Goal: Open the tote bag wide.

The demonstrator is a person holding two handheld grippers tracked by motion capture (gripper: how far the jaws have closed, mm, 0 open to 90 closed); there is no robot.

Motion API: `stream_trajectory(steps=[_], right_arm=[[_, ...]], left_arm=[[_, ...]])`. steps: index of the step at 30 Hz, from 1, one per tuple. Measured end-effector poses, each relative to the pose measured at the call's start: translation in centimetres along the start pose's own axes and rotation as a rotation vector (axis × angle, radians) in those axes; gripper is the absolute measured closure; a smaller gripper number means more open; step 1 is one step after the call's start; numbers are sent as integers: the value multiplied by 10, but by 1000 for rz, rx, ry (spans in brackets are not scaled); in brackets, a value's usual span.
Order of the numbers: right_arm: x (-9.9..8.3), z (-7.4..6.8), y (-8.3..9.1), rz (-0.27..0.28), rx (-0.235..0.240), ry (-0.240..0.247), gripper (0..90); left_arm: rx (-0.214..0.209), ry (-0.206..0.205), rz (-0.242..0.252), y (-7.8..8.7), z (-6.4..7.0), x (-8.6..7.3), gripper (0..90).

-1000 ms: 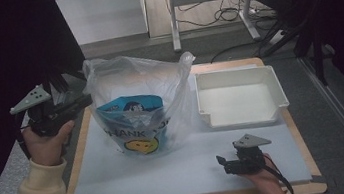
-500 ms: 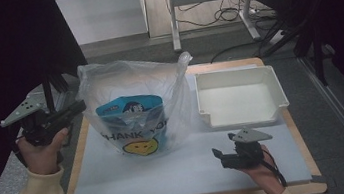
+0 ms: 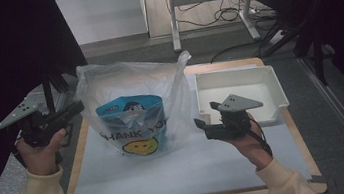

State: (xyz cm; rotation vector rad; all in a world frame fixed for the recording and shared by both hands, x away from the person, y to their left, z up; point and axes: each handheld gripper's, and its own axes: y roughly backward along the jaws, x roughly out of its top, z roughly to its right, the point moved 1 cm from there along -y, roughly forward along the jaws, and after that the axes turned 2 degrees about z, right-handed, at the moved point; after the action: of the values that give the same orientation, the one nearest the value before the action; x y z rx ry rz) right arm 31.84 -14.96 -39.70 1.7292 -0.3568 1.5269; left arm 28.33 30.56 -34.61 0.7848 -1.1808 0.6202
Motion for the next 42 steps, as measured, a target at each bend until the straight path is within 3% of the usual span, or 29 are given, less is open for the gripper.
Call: stream_trajectory(steps=[15, 34, 42], right_arm=[[21, 6, -15, 4, 20, -33, 294], [51, 15, -31, 13, -22, -12, 325], [57, 18, -41, 17, -1, -10, 396]], left_arm=[[-13, 7, 13, 1, 1, -1, 896], [-24, 13, 32, 1, -2, -2, 896], [-25, 22, 38, 3, -5, -3, 896]])
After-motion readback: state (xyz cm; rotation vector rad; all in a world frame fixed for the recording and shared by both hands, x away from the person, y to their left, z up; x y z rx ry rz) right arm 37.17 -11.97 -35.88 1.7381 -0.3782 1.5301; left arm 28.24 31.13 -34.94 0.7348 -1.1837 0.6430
